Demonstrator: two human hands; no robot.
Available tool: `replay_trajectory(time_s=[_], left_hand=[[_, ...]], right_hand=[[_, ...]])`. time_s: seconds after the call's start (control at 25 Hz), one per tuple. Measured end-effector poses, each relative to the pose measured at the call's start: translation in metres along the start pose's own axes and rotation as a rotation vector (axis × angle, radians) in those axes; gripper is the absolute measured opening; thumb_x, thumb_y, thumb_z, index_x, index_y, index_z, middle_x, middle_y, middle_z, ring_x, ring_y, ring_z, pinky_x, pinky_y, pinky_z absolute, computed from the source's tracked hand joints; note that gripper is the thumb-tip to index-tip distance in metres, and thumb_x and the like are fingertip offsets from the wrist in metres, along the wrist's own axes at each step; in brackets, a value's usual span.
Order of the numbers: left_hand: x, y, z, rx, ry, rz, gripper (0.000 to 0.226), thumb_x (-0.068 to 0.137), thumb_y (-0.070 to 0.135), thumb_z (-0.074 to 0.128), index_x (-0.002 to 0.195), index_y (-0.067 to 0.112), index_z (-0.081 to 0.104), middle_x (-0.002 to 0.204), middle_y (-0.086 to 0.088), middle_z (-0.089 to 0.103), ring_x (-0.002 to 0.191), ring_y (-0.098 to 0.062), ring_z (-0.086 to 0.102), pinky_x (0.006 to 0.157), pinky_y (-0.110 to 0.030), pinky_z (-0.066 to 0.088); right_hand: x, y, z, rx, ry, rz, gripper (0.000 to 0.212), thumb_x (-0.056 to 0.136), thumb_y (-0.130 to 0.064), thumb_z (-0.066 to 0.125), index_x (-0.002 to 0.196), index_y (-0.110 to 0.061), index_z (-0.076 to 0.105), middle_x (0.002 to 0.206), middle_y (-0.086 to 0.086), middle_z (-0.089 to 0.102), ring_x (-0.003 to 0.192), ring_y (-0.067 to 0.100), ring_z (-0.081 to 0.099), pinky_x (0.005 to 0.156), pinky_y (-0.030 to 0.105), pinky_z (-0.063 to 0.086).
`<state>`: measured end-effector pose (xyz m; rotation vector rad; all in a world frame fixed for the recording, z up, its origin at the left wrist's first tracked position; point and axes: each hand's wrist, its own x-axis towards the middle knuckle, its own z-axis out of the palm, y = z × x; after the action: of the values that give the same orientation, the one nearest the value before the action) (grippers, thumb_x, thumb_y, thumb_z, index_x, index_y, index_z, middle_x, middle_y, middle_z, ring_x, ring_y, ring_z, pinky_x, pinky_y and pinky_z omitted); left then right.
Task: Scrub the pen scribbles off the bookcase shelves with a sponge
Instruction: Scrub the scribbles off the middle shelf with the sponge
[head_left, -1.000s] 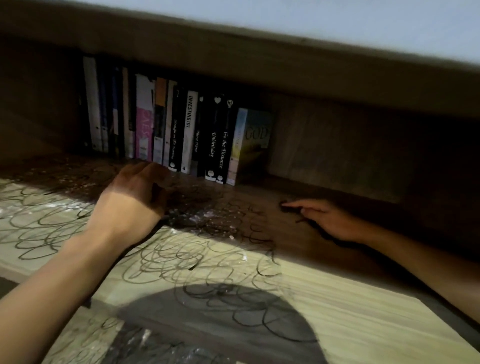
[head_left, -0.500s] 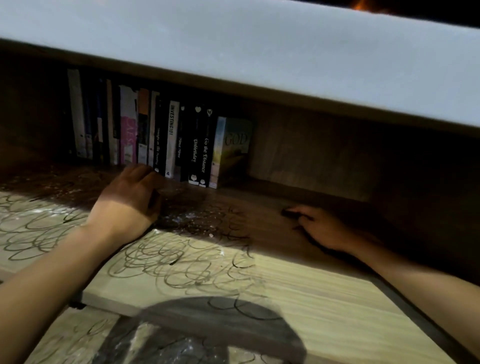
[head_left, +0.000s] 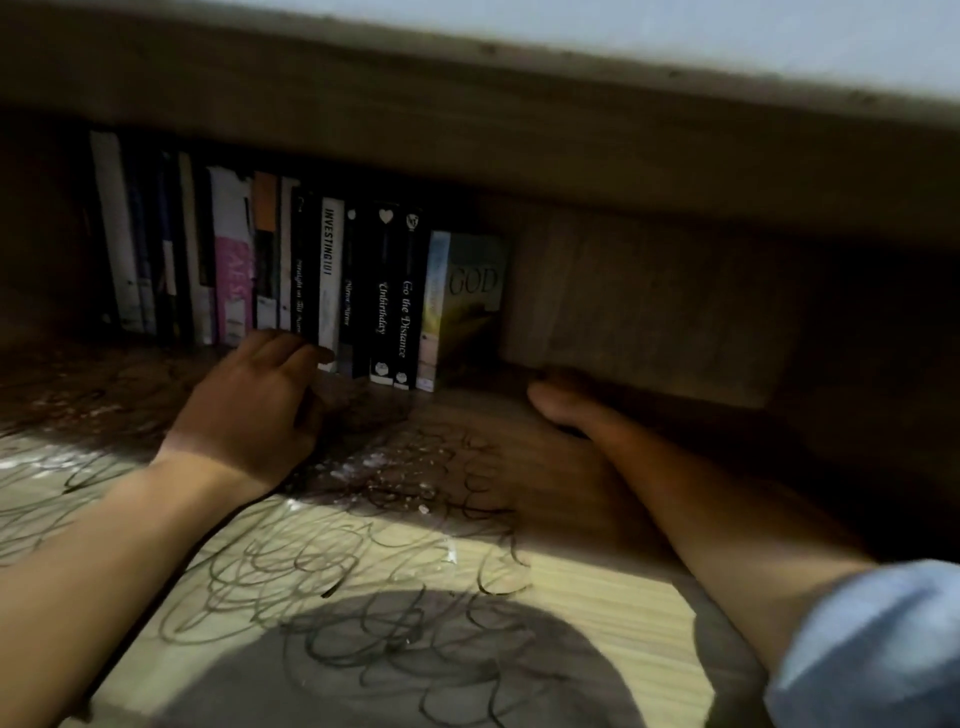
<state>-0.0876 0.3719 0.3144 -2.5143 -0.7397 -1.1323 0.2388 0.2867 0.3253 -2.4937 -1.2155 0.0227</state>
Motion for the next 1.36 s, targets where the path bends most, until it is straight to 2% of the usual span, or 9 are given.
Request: replay_trajectory(time_s=[0.2, 0.32, 0.48, 0.64, 0.76, 0.92, 1.12, 1.2, 1.36], left_hand=[[-0.003, 0.002, -0.006, -0.026, 0.032, -0.016, 0.043, 0.074, 0.02, 0.048, 0.109, 0.002, 0.065, 0.106, -0.017, 0.063, 0.102, -0.037, 0.053, 0.086, -0.047, 0.05], [-0.002, 0.001, -0.004, -0.033, 0.051, -0.014, 0.05, 0.077, 0.027, 0.036, 0.109, 0.003, 0.065, 0.104, -0.015, 0.064, 0.101, -0.037, 0.054, 0.085, -0.046, 0.051], [-0.001, 0.003, -0.004, -0.05, 0.043, -0.018, 0.042, 0.074, 0.019, 0.045, 0.105, 0.003, 0.067, 0.099, -0.017, 0.065, 0.096, -0.038, 0.056, 0.082, -0.046, 0.053], [-0.005, 0.003, -0.006, -0.03, 0.023, -0.009, 0.029, 0.071, 0.006, 0.059, 0.098, 0.003, 0.068, 0.091, -0.017, 0.066, 0.088, -0.039, 0.057, 0.076, -0.047, 0.053], [-0.005, 0.01, -0.014, -0.085, -0.009, -0.057, 0.035, 0.07, -0.004, 0.068, 0.104, 0.001, 0.066, 0.096, -0.019, 0.064, 0.095, -0.041, 0.055, 0.079, -0.051, 0.052], [-0.024, 0.034, -0.04, -0.252, 0.063, -0.157, 0.06, 0.07, -0.006, 0.07, 0.127, 0.004, 0.055, 0.105, -0.017, 0.059, 0.102, -0.037, 0.051, 0.085, -0.048, 0.05], [-0.048, 0.051, -0.069, -0.339, 0.1, -0.405, 0.069, 0.074, -0.001, 0.059, 0.14, 0.013, 0.043, 0.116, -0.02, 0.055, 0.113, -0.038, 0.048, 0.089, -0.044, 0.045], [-0.05, 0.05, -0.071, -0.311, 0.063, -0.4, 0.062, 0.078, 0.003, 0.056, 0.139, 0.011, 0.044, 0.115, -0.021, 0.056, 0.113, -0.038, 0.048, 0.089, -0.045, 0.045], [-0.051, 0.052, -0.071, -0.294, 0.007, -0.397, 0.061, 0.08, 0.006, 0.055, 0.14, 0.011, 0.043, 0.116, -0.021, 0.056, 0.113, -0.037, 0.049, 0.089, -0.044, 0.045]], right_hand=[[-0.033, -0.01, -0.002, 0.207, -0.214, -0.41, 0.034, 0.102, -0.024, 0.036, 0.129, -0.028, 0.056, 0.135, 0.001, 0.054, 0.117, 0.018, 0.052, 0.1, 0.033, 0.039], [-0.022, 0.038, -0.017, 0.27, -0.116, -0.236, 0.033, 0.102, -0.016, 0.037, 0.122, -0.033, 0.057, 0.13, 0.009, 0.059, 0.108, 0.027, 0.059, 0.098, 0.043, 0.045], [0.006, 0.025, -0.015, 0.078, 0.023, -0.043, 0.037, 0.102, -0.026, 0.033, 0.132, -0.021, 0.055, 0.136, 0.01, 0.053, 0.118, 0.028, 0.053, 0.098, 0.031, 0.04], [-0.013, -0.002, -0.006, 0.221, -0.072, -0.143, 0.036, 0.1, -0.018, 0.038, 0.129, -0.025, 0.058, 0.121, 0.004, 0.062, 0.088, 0.023, 0.063, 0.071, 0.027, 0.049], [-0.043, -0.014, -0.003, 0.276, -0.131, -0.242, 0.033, 0.1, -0.021, 0.041, 0.12, -0.037, 0.061, 0.111, 0.007, 0.068, 0.082, 0.027, 0.066, 0.071, 0.036, 0.053], [-0.086, -0.023, -0.009, 0.281, -0.154, -0.32, 0.034, 0.102, -0.016, 0.04, 0.126, -0.028, 0.06, 0.069, -0.004, 0.06, 0.042, 0.004, 0.046, 0.041, 0.018, 0.033], [-0.13, -0.023, -0.015, 0.297, -0.168, -0.376, 0.033, 0.101, -0.017, 0.042, 0.123, -0.032, 0.061, 0.102, 0.017, 0.07, 0.066, 0.029, 0.062, 0.058, 0.031, 0.045], [-0.146, -0.021, -0.016, 0.272, -0.191, -0.416, 0.034, 0.101, -0.022, 0.041, 0.123, -0.041, 0.059, 0.103, 0.013, 0.071, 0.07, 0.027, 0.063, 0.062, 0.032, 0.049], [-0.183, -0.012, -0.028, 0.197, -0.279, -0.505, 0.036, 0.102, -0.026, 0.04, 0.122, -0.052, 0.055, 0.138, -0.006, 0.054, 0.113, 0.029, 0.06, 0.099, 0.045, 0.046]])
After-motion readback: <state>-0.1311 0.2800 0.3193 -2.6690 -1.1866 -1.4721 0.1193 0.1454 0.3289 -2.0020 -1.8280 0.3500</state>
